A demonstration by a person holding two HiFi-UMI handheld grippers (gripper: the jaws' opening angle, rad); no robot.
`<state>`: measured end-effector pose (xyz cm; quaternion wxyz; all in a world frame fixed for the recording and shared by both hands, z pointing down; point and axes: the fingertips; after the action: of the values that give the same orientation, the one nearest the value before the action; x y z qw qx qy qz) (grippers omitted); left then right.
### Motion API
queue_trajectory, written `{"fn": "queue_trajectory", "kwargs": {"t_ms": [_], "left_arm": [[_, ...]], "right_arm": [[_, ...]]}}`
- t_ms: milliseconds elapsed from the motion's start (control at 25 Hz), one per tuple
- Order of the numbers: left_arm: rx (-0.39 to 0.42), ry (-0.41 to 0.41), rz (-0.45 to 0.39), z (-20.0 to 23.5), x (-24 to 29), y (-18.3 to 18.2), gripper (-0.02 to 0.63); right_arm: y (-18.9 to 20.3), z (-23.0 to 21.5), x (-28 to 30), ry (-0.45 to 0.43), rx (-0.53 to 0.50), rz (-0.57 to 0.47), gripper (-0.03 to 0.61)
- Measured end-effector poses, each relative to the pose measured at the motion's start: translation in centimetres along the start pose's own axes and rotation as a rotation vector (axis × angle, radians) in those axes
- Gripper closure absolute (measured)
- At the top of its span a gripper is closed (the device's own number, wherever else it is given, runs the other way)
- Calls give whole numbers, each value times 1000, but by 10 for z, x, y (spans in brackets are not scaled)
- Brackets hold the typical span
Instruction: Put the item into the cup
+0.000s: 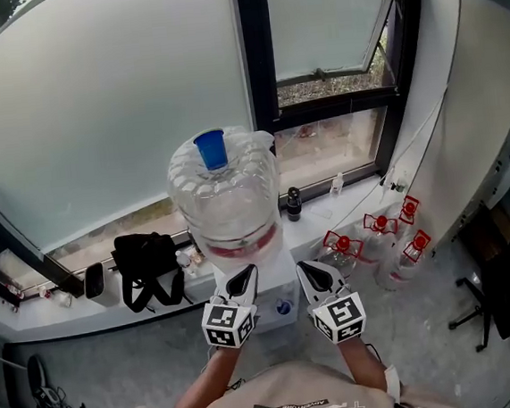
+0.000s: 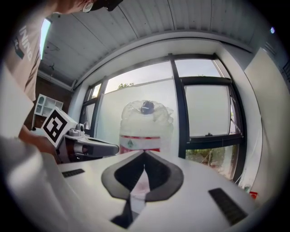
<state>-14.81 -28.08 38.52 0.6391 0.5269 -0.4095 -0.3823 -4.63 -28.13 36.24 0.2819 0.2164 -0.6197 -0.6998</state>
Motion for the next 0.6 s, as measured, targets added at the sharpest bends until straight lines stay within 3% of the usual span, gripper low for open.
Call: {"fn": "queue_trajectory", "kwargs": {"t_ms": [600], "left_arm": [[32, 41, 21, -2, 5, 9, 606]], "right_arm": [[11, 7, -8, 2, 3, 28, 568]]}}
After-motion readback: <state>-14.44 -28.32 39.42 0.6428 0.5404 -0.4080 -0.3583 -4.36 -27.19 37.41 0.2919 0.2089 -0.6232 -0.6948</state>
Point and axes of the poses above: the fingertips, and each gripper's own axes: x forward along the fingers, z to its left, y out of its underside, and after that the axes turned 4 degrees about -x, right-handed
